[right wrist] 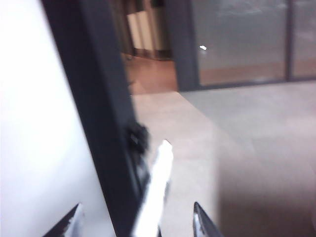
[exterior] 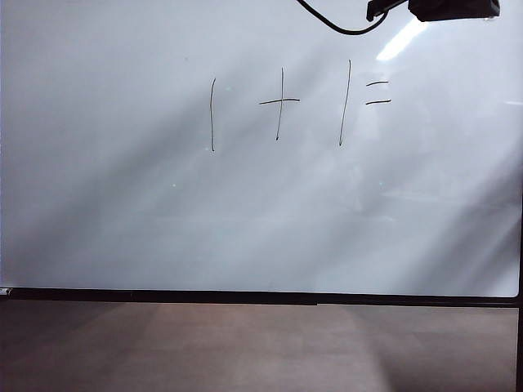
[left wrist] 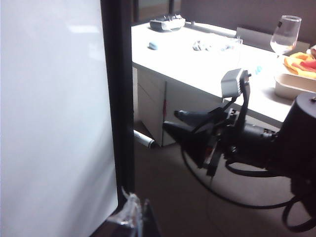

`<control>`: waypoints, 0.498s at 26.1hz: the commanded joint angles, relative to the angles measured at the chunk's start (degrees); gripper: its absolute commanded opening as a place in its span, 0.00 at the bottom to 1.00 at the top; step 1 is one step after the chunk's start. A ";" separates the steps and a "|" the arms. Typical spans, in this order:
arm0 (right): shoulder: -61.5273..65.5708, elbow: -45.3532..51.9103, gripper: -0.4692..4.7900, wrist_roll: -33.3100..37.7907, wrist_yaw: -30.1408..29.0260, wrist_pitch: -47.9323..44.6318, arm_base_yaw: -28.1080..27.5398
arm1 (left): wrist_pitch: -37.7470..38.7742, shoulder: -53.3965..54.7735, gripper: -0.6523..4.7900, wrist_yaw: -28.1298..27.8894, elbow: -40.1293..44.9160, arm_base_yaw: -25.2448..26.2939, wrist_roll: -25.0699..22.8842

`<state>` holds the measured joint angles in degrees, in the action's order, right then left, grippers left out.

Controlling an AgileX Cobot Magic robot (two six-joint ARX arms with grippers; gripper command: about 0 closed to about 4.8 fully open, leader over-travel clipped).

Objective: Reach to the right to find the marker pen, pick it up, and write the answer to the math problem on the whiteboard.

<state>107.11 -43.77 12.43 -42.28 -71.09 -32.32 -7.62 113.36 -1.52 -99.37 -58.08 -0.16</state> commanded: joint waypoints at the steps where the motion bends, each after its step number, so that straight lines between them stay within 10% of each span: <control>1: 0.87 -3.26 0.61 -1.03 -0.26 2.14 1.31 | -2.84 -0.35 0.11 0.24 -0.39 -0.02 0.00; 13: 5.05 -5.49 0.61 -6.93 0.28 6.95 2.89 | -3.43 -0.35 0.11 0.24 -0.37 -0.02 0.00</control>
<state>111.83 -49.01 5.67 -42.04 -63.13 -29.61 -10.37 113.36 -1.52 -99.48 -58.06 -0.16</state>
